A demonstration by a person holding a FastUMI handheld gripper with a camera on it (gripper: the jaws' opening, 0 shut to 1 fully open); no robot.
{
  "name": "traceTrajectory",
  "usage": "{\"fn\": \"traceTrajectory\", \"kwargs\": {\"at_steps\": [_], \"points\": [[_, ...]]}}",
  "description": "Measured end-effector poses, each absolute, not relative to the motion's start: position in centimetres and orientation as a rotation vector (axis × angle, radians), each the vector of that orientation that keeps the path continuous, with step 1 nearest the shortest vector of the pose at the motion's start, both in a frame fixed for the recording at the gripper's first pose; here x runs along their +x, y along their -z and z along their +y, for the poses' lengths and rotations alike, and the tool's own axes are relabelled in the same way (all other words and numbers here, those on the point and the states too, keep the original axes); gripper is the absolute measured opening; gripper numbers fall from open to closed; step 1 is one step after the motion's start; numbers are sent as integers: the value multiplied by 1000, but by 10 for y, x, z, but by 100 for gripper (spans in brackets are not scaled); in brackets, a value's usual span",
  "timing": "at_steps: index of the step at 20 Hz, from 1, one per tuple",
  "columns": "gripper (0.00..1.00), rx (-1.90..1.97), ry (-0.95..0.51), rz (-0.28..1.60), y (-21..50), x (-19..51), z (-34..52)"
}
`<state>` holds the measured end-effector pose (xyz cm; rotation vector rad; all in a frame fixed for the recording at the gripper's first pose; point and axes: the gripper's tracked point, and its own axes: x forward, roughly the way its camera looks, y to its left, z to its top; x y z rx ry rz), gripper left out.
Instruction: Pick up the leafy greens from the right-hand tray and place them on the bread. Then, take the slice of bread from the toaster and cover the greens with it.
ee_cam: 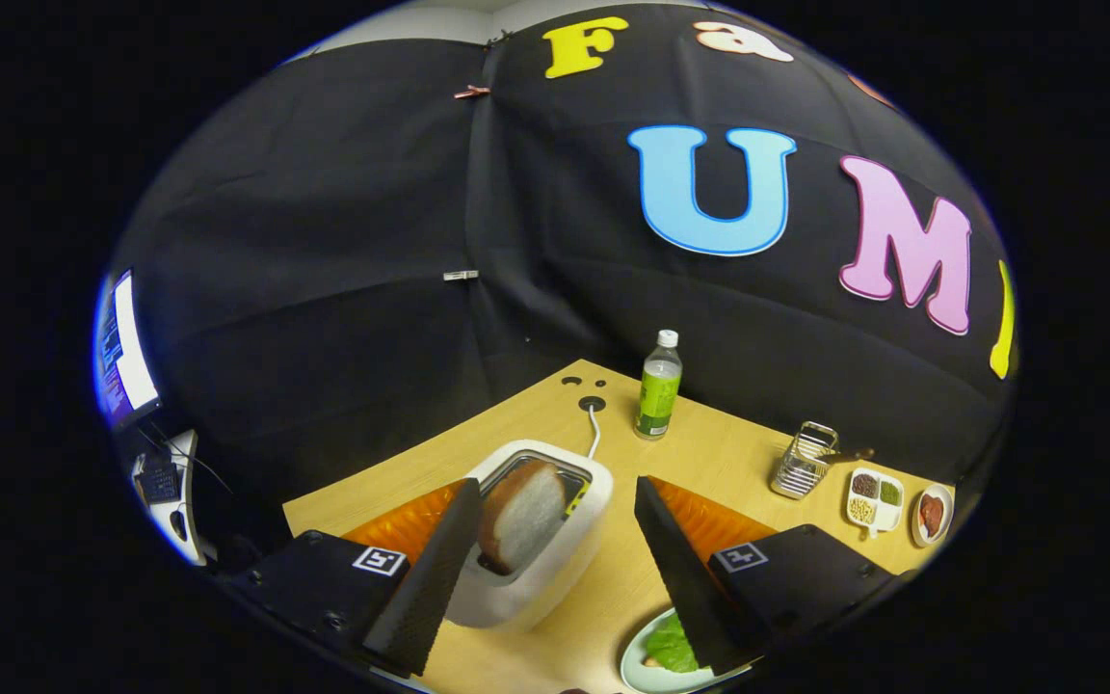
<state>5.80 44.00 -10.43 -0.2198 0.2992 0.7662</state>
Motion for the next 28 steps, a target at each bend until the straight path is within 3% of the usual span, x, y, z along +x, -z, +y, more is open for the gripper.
{"fn": "traceTrajectory", "kwargs": {"at_steps": [15,17,18,26,28], "points": [[96,-350,-650,360,180,89,487],[80,-348,-645,358,180,91,488],[66,-347,-641,361,181,90,489],[26,-316,-589,419,185,91,483],[22,-281,-585,450,183,93,481]]}}
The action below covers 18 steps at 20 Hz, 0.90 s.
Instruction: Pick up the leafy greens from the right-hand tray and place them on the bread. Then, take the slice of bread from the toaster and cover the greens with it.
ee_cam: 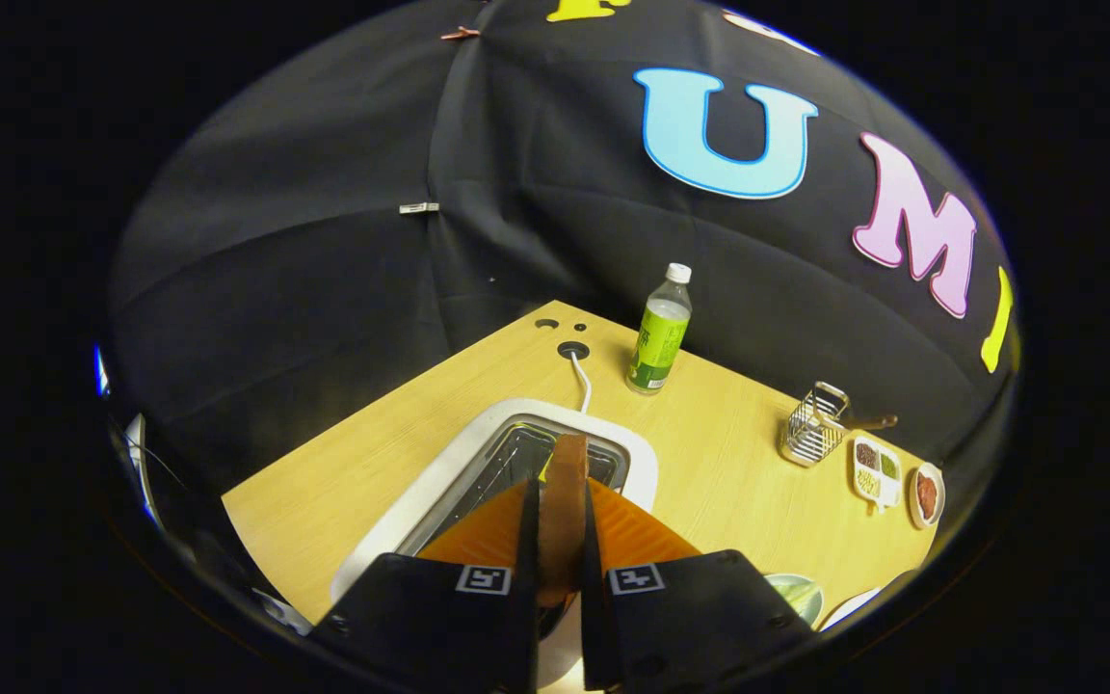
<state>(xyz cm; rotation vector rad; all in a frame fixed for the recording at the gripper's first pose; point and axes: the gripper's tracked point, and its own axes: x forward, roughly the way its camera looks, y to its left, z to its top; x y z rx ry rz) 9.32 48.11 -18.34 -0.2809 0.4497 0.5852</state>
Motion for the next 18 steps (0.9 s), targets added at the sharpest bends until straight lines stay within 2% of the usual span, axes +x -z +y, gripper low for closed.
{"fn": "traceTrajectory", "kwargs": {"at_steps": [6,18], "points": [[14,-236,-629,457,164,88,483],[14,-96,-585,359,82,101,440]]}}
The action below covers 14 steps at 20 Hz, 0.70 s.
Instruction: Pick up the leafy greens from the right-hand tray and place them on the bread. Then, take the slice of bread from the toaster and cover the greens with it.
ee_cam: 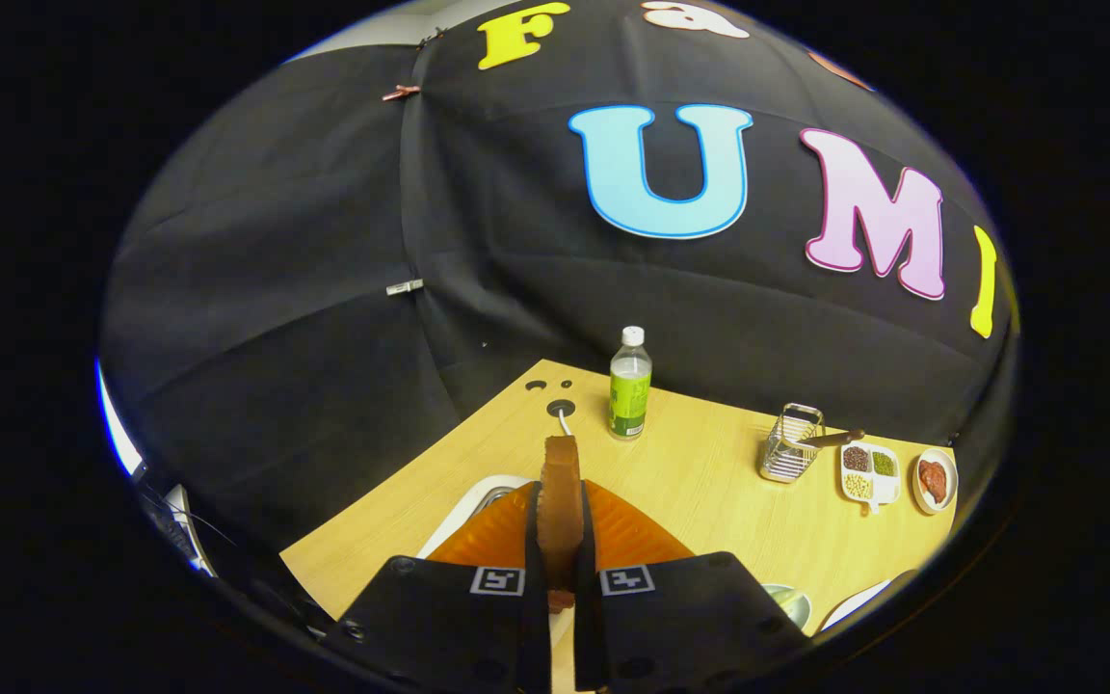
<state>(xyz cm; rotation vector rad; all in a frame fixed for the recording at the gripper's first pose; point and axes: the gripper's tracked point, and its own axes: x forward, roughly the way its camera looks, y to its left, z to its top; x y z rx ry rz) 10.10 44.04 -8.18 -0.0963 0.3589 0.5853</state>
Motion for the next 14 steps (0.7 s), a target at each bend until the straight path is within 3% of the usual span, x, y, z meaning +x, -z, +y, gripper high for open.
{"fn": "traceTrajectory", "kwargs": {"at_steps": [7,14], "points": [[14,-48,-505,362,73,126,369],[14,72,-407,492,124,140,297]]}}
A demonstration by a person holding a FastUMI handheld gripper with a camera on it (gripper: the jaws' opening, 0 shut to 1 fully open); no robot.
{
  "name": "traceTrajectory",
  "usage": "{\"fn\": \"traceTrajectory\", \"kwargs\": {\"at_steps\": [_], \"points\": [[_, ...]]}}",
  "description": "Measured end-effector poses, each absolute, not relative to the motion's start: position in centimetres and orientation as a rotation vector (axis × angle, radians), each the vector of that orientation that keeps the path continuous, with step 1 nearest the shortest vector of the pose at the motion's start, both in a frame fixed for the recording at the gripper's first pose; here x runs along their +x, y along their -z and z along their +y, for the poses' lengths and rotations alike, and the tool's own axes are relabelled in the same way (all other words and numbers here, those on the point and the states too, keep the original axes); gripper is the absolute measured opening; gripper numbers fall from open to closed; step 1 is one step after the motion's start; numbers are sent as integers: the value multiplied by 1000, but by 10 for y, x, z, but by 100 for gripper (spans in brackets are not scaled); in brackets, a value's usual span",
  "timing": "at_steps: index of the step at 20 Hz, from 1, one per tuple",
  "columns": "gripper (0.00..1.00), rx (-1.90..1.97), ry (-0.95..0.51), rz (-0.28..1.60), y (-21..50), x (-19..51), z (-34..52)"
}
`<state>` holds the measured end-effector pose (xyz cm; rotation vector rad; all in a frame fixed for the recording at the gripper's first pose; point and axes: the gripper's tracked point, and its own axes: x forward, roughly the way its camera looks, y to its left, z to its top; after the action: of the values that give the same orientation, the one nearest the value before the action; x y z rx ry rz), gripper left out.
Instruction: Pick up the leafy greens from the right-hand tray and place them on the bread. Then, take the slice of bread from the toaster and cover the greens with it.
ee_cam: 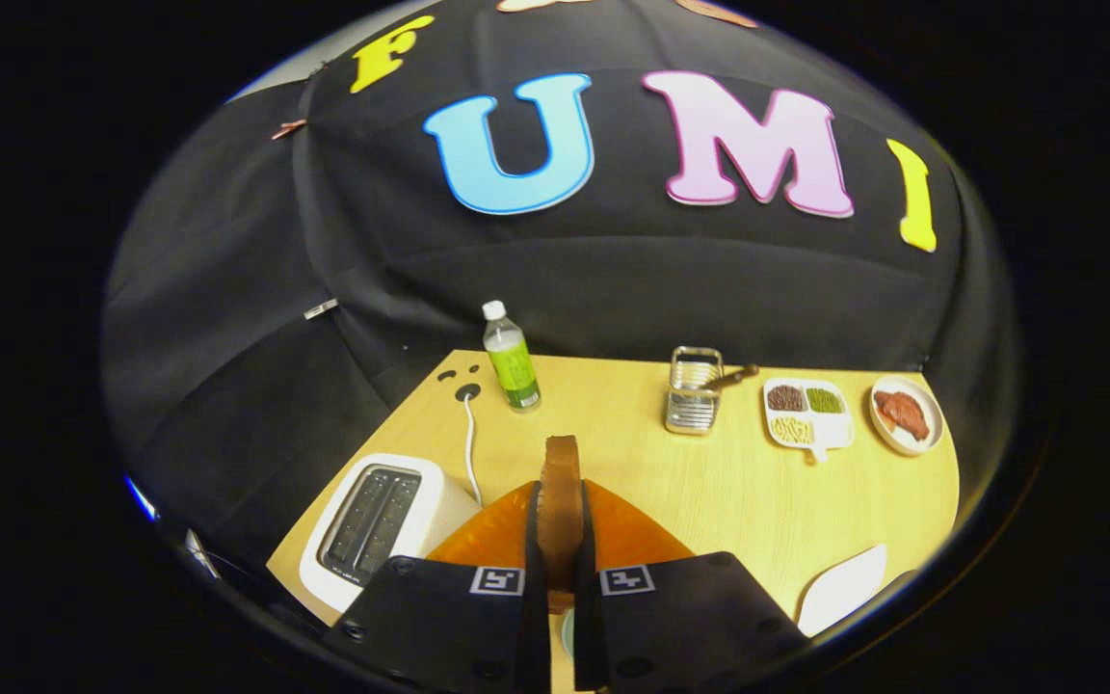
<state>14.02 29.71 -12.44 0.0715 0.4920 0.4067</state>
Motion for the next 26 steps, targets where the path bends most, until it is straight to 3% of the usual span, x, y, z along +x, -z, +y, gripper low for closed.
{"fn": "traceTrajectory", "kwargs": {"at_steps": [11,19,26], "points": [[14,210,-331,661,213,124,244],[14,233,-290,679,244,120,220],[24,216,-193,703,273,126,181]]}}
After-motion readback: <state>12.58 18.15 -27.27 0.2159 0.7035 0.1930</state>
